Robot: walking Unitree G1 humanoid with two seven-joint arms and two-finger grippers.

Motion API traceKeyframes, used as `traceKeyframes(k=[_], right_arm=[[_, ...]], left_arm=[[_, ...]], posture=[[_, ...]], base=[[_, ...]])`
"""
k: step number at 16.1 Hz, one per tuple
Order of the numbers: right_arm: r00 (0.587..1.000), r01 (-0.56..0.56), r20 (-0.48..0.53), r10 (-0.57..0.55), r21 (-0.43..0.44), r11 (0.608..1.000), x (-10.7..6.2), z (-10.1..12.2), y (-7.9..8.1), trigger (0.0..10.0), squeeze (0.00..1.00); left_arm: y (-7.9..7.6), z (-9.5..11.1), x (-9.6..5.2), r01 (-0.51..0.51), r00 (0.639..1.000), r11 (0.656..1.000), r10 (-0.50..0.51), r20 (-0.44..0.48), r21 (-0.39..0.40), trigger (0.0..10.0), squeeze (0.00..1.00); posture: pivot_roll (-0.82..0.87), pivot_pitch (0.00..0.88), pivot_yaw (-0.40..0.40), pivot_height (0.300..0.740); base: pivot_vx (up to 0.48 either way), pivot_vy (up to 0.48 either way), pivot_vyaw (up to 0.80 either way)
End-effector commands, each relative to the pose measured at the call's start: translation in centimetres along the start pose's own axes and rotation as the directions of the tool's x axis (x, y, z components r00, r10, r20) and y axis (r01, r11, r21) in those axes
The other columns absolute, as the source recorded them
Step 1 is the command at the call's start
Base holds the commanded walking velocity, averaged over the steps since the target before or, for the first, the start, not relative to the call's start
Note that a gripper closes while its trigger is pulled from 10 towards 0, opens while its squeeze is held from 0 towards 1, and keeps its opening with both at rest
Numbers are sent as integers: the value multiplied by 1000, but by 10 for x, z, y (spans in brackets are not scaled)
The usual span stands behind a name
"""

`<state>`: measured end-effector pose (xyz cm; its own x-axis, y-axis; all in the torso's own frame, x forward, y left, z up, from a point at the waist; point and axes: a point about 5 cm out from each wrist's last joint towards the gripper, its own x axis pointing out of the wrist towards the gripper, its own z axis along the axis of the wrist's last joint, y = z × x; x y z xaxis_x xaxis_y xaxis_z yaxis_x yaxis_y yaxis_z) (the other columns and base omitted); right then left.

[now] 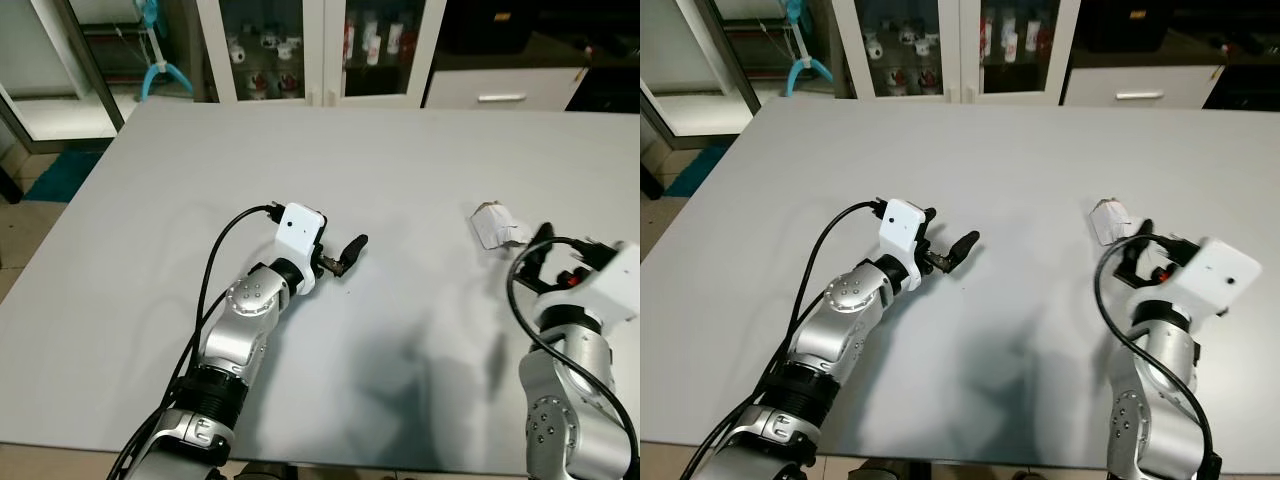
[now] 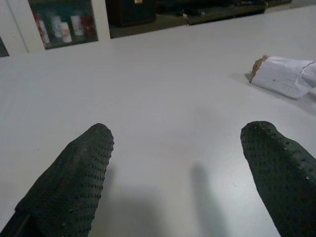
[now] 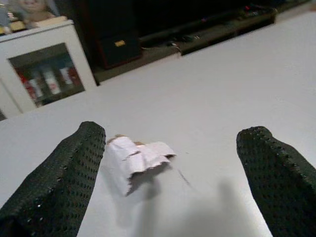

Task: Picking trash to rubbish bin

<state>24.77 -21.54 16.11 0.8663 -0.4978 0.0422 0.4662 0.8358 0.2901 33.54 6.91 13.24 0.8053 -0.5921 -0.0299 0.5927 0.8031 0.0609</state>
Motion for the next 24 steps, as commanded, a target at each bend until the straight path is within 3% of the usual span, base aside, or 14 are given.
traceKeyframes(k=[1,5,12,20,24], right_arm=[[999,40,-32,-37,99,994,-2,-6,4,10000,0],[997,59,-66,-49,158,986,3,-12,3,10000,0],[968,1,-241,75,301,954,15,-57,11,10000,0],[962,-56,-231,144,350,935,23,-66,18,10000,0],[973,-52,-196,125,339,939,32,-61,16,10000,0]], left_arm=[[-3,1,-1,30,1000,999,-30,-5,11,10000,0],[0,1,-5,51,998,998,-51,-24,23,10000,0],[5,0,-17,70,995,996,-66,-70,53,10000,0],[8,-1,-25,71,993,996,-64,-101,63,10000,0],[11,-2,-31,63,992,996,-55,-117,70,10000,0]], posture=[[140,142,57,740],[160,164,76,740],[212,194,95,740],[241,217,102,740],[261,236,108,740]], base=[[0,0,0],[0,0,0],[0,0,0],[0,0,0],[0,0,0]])
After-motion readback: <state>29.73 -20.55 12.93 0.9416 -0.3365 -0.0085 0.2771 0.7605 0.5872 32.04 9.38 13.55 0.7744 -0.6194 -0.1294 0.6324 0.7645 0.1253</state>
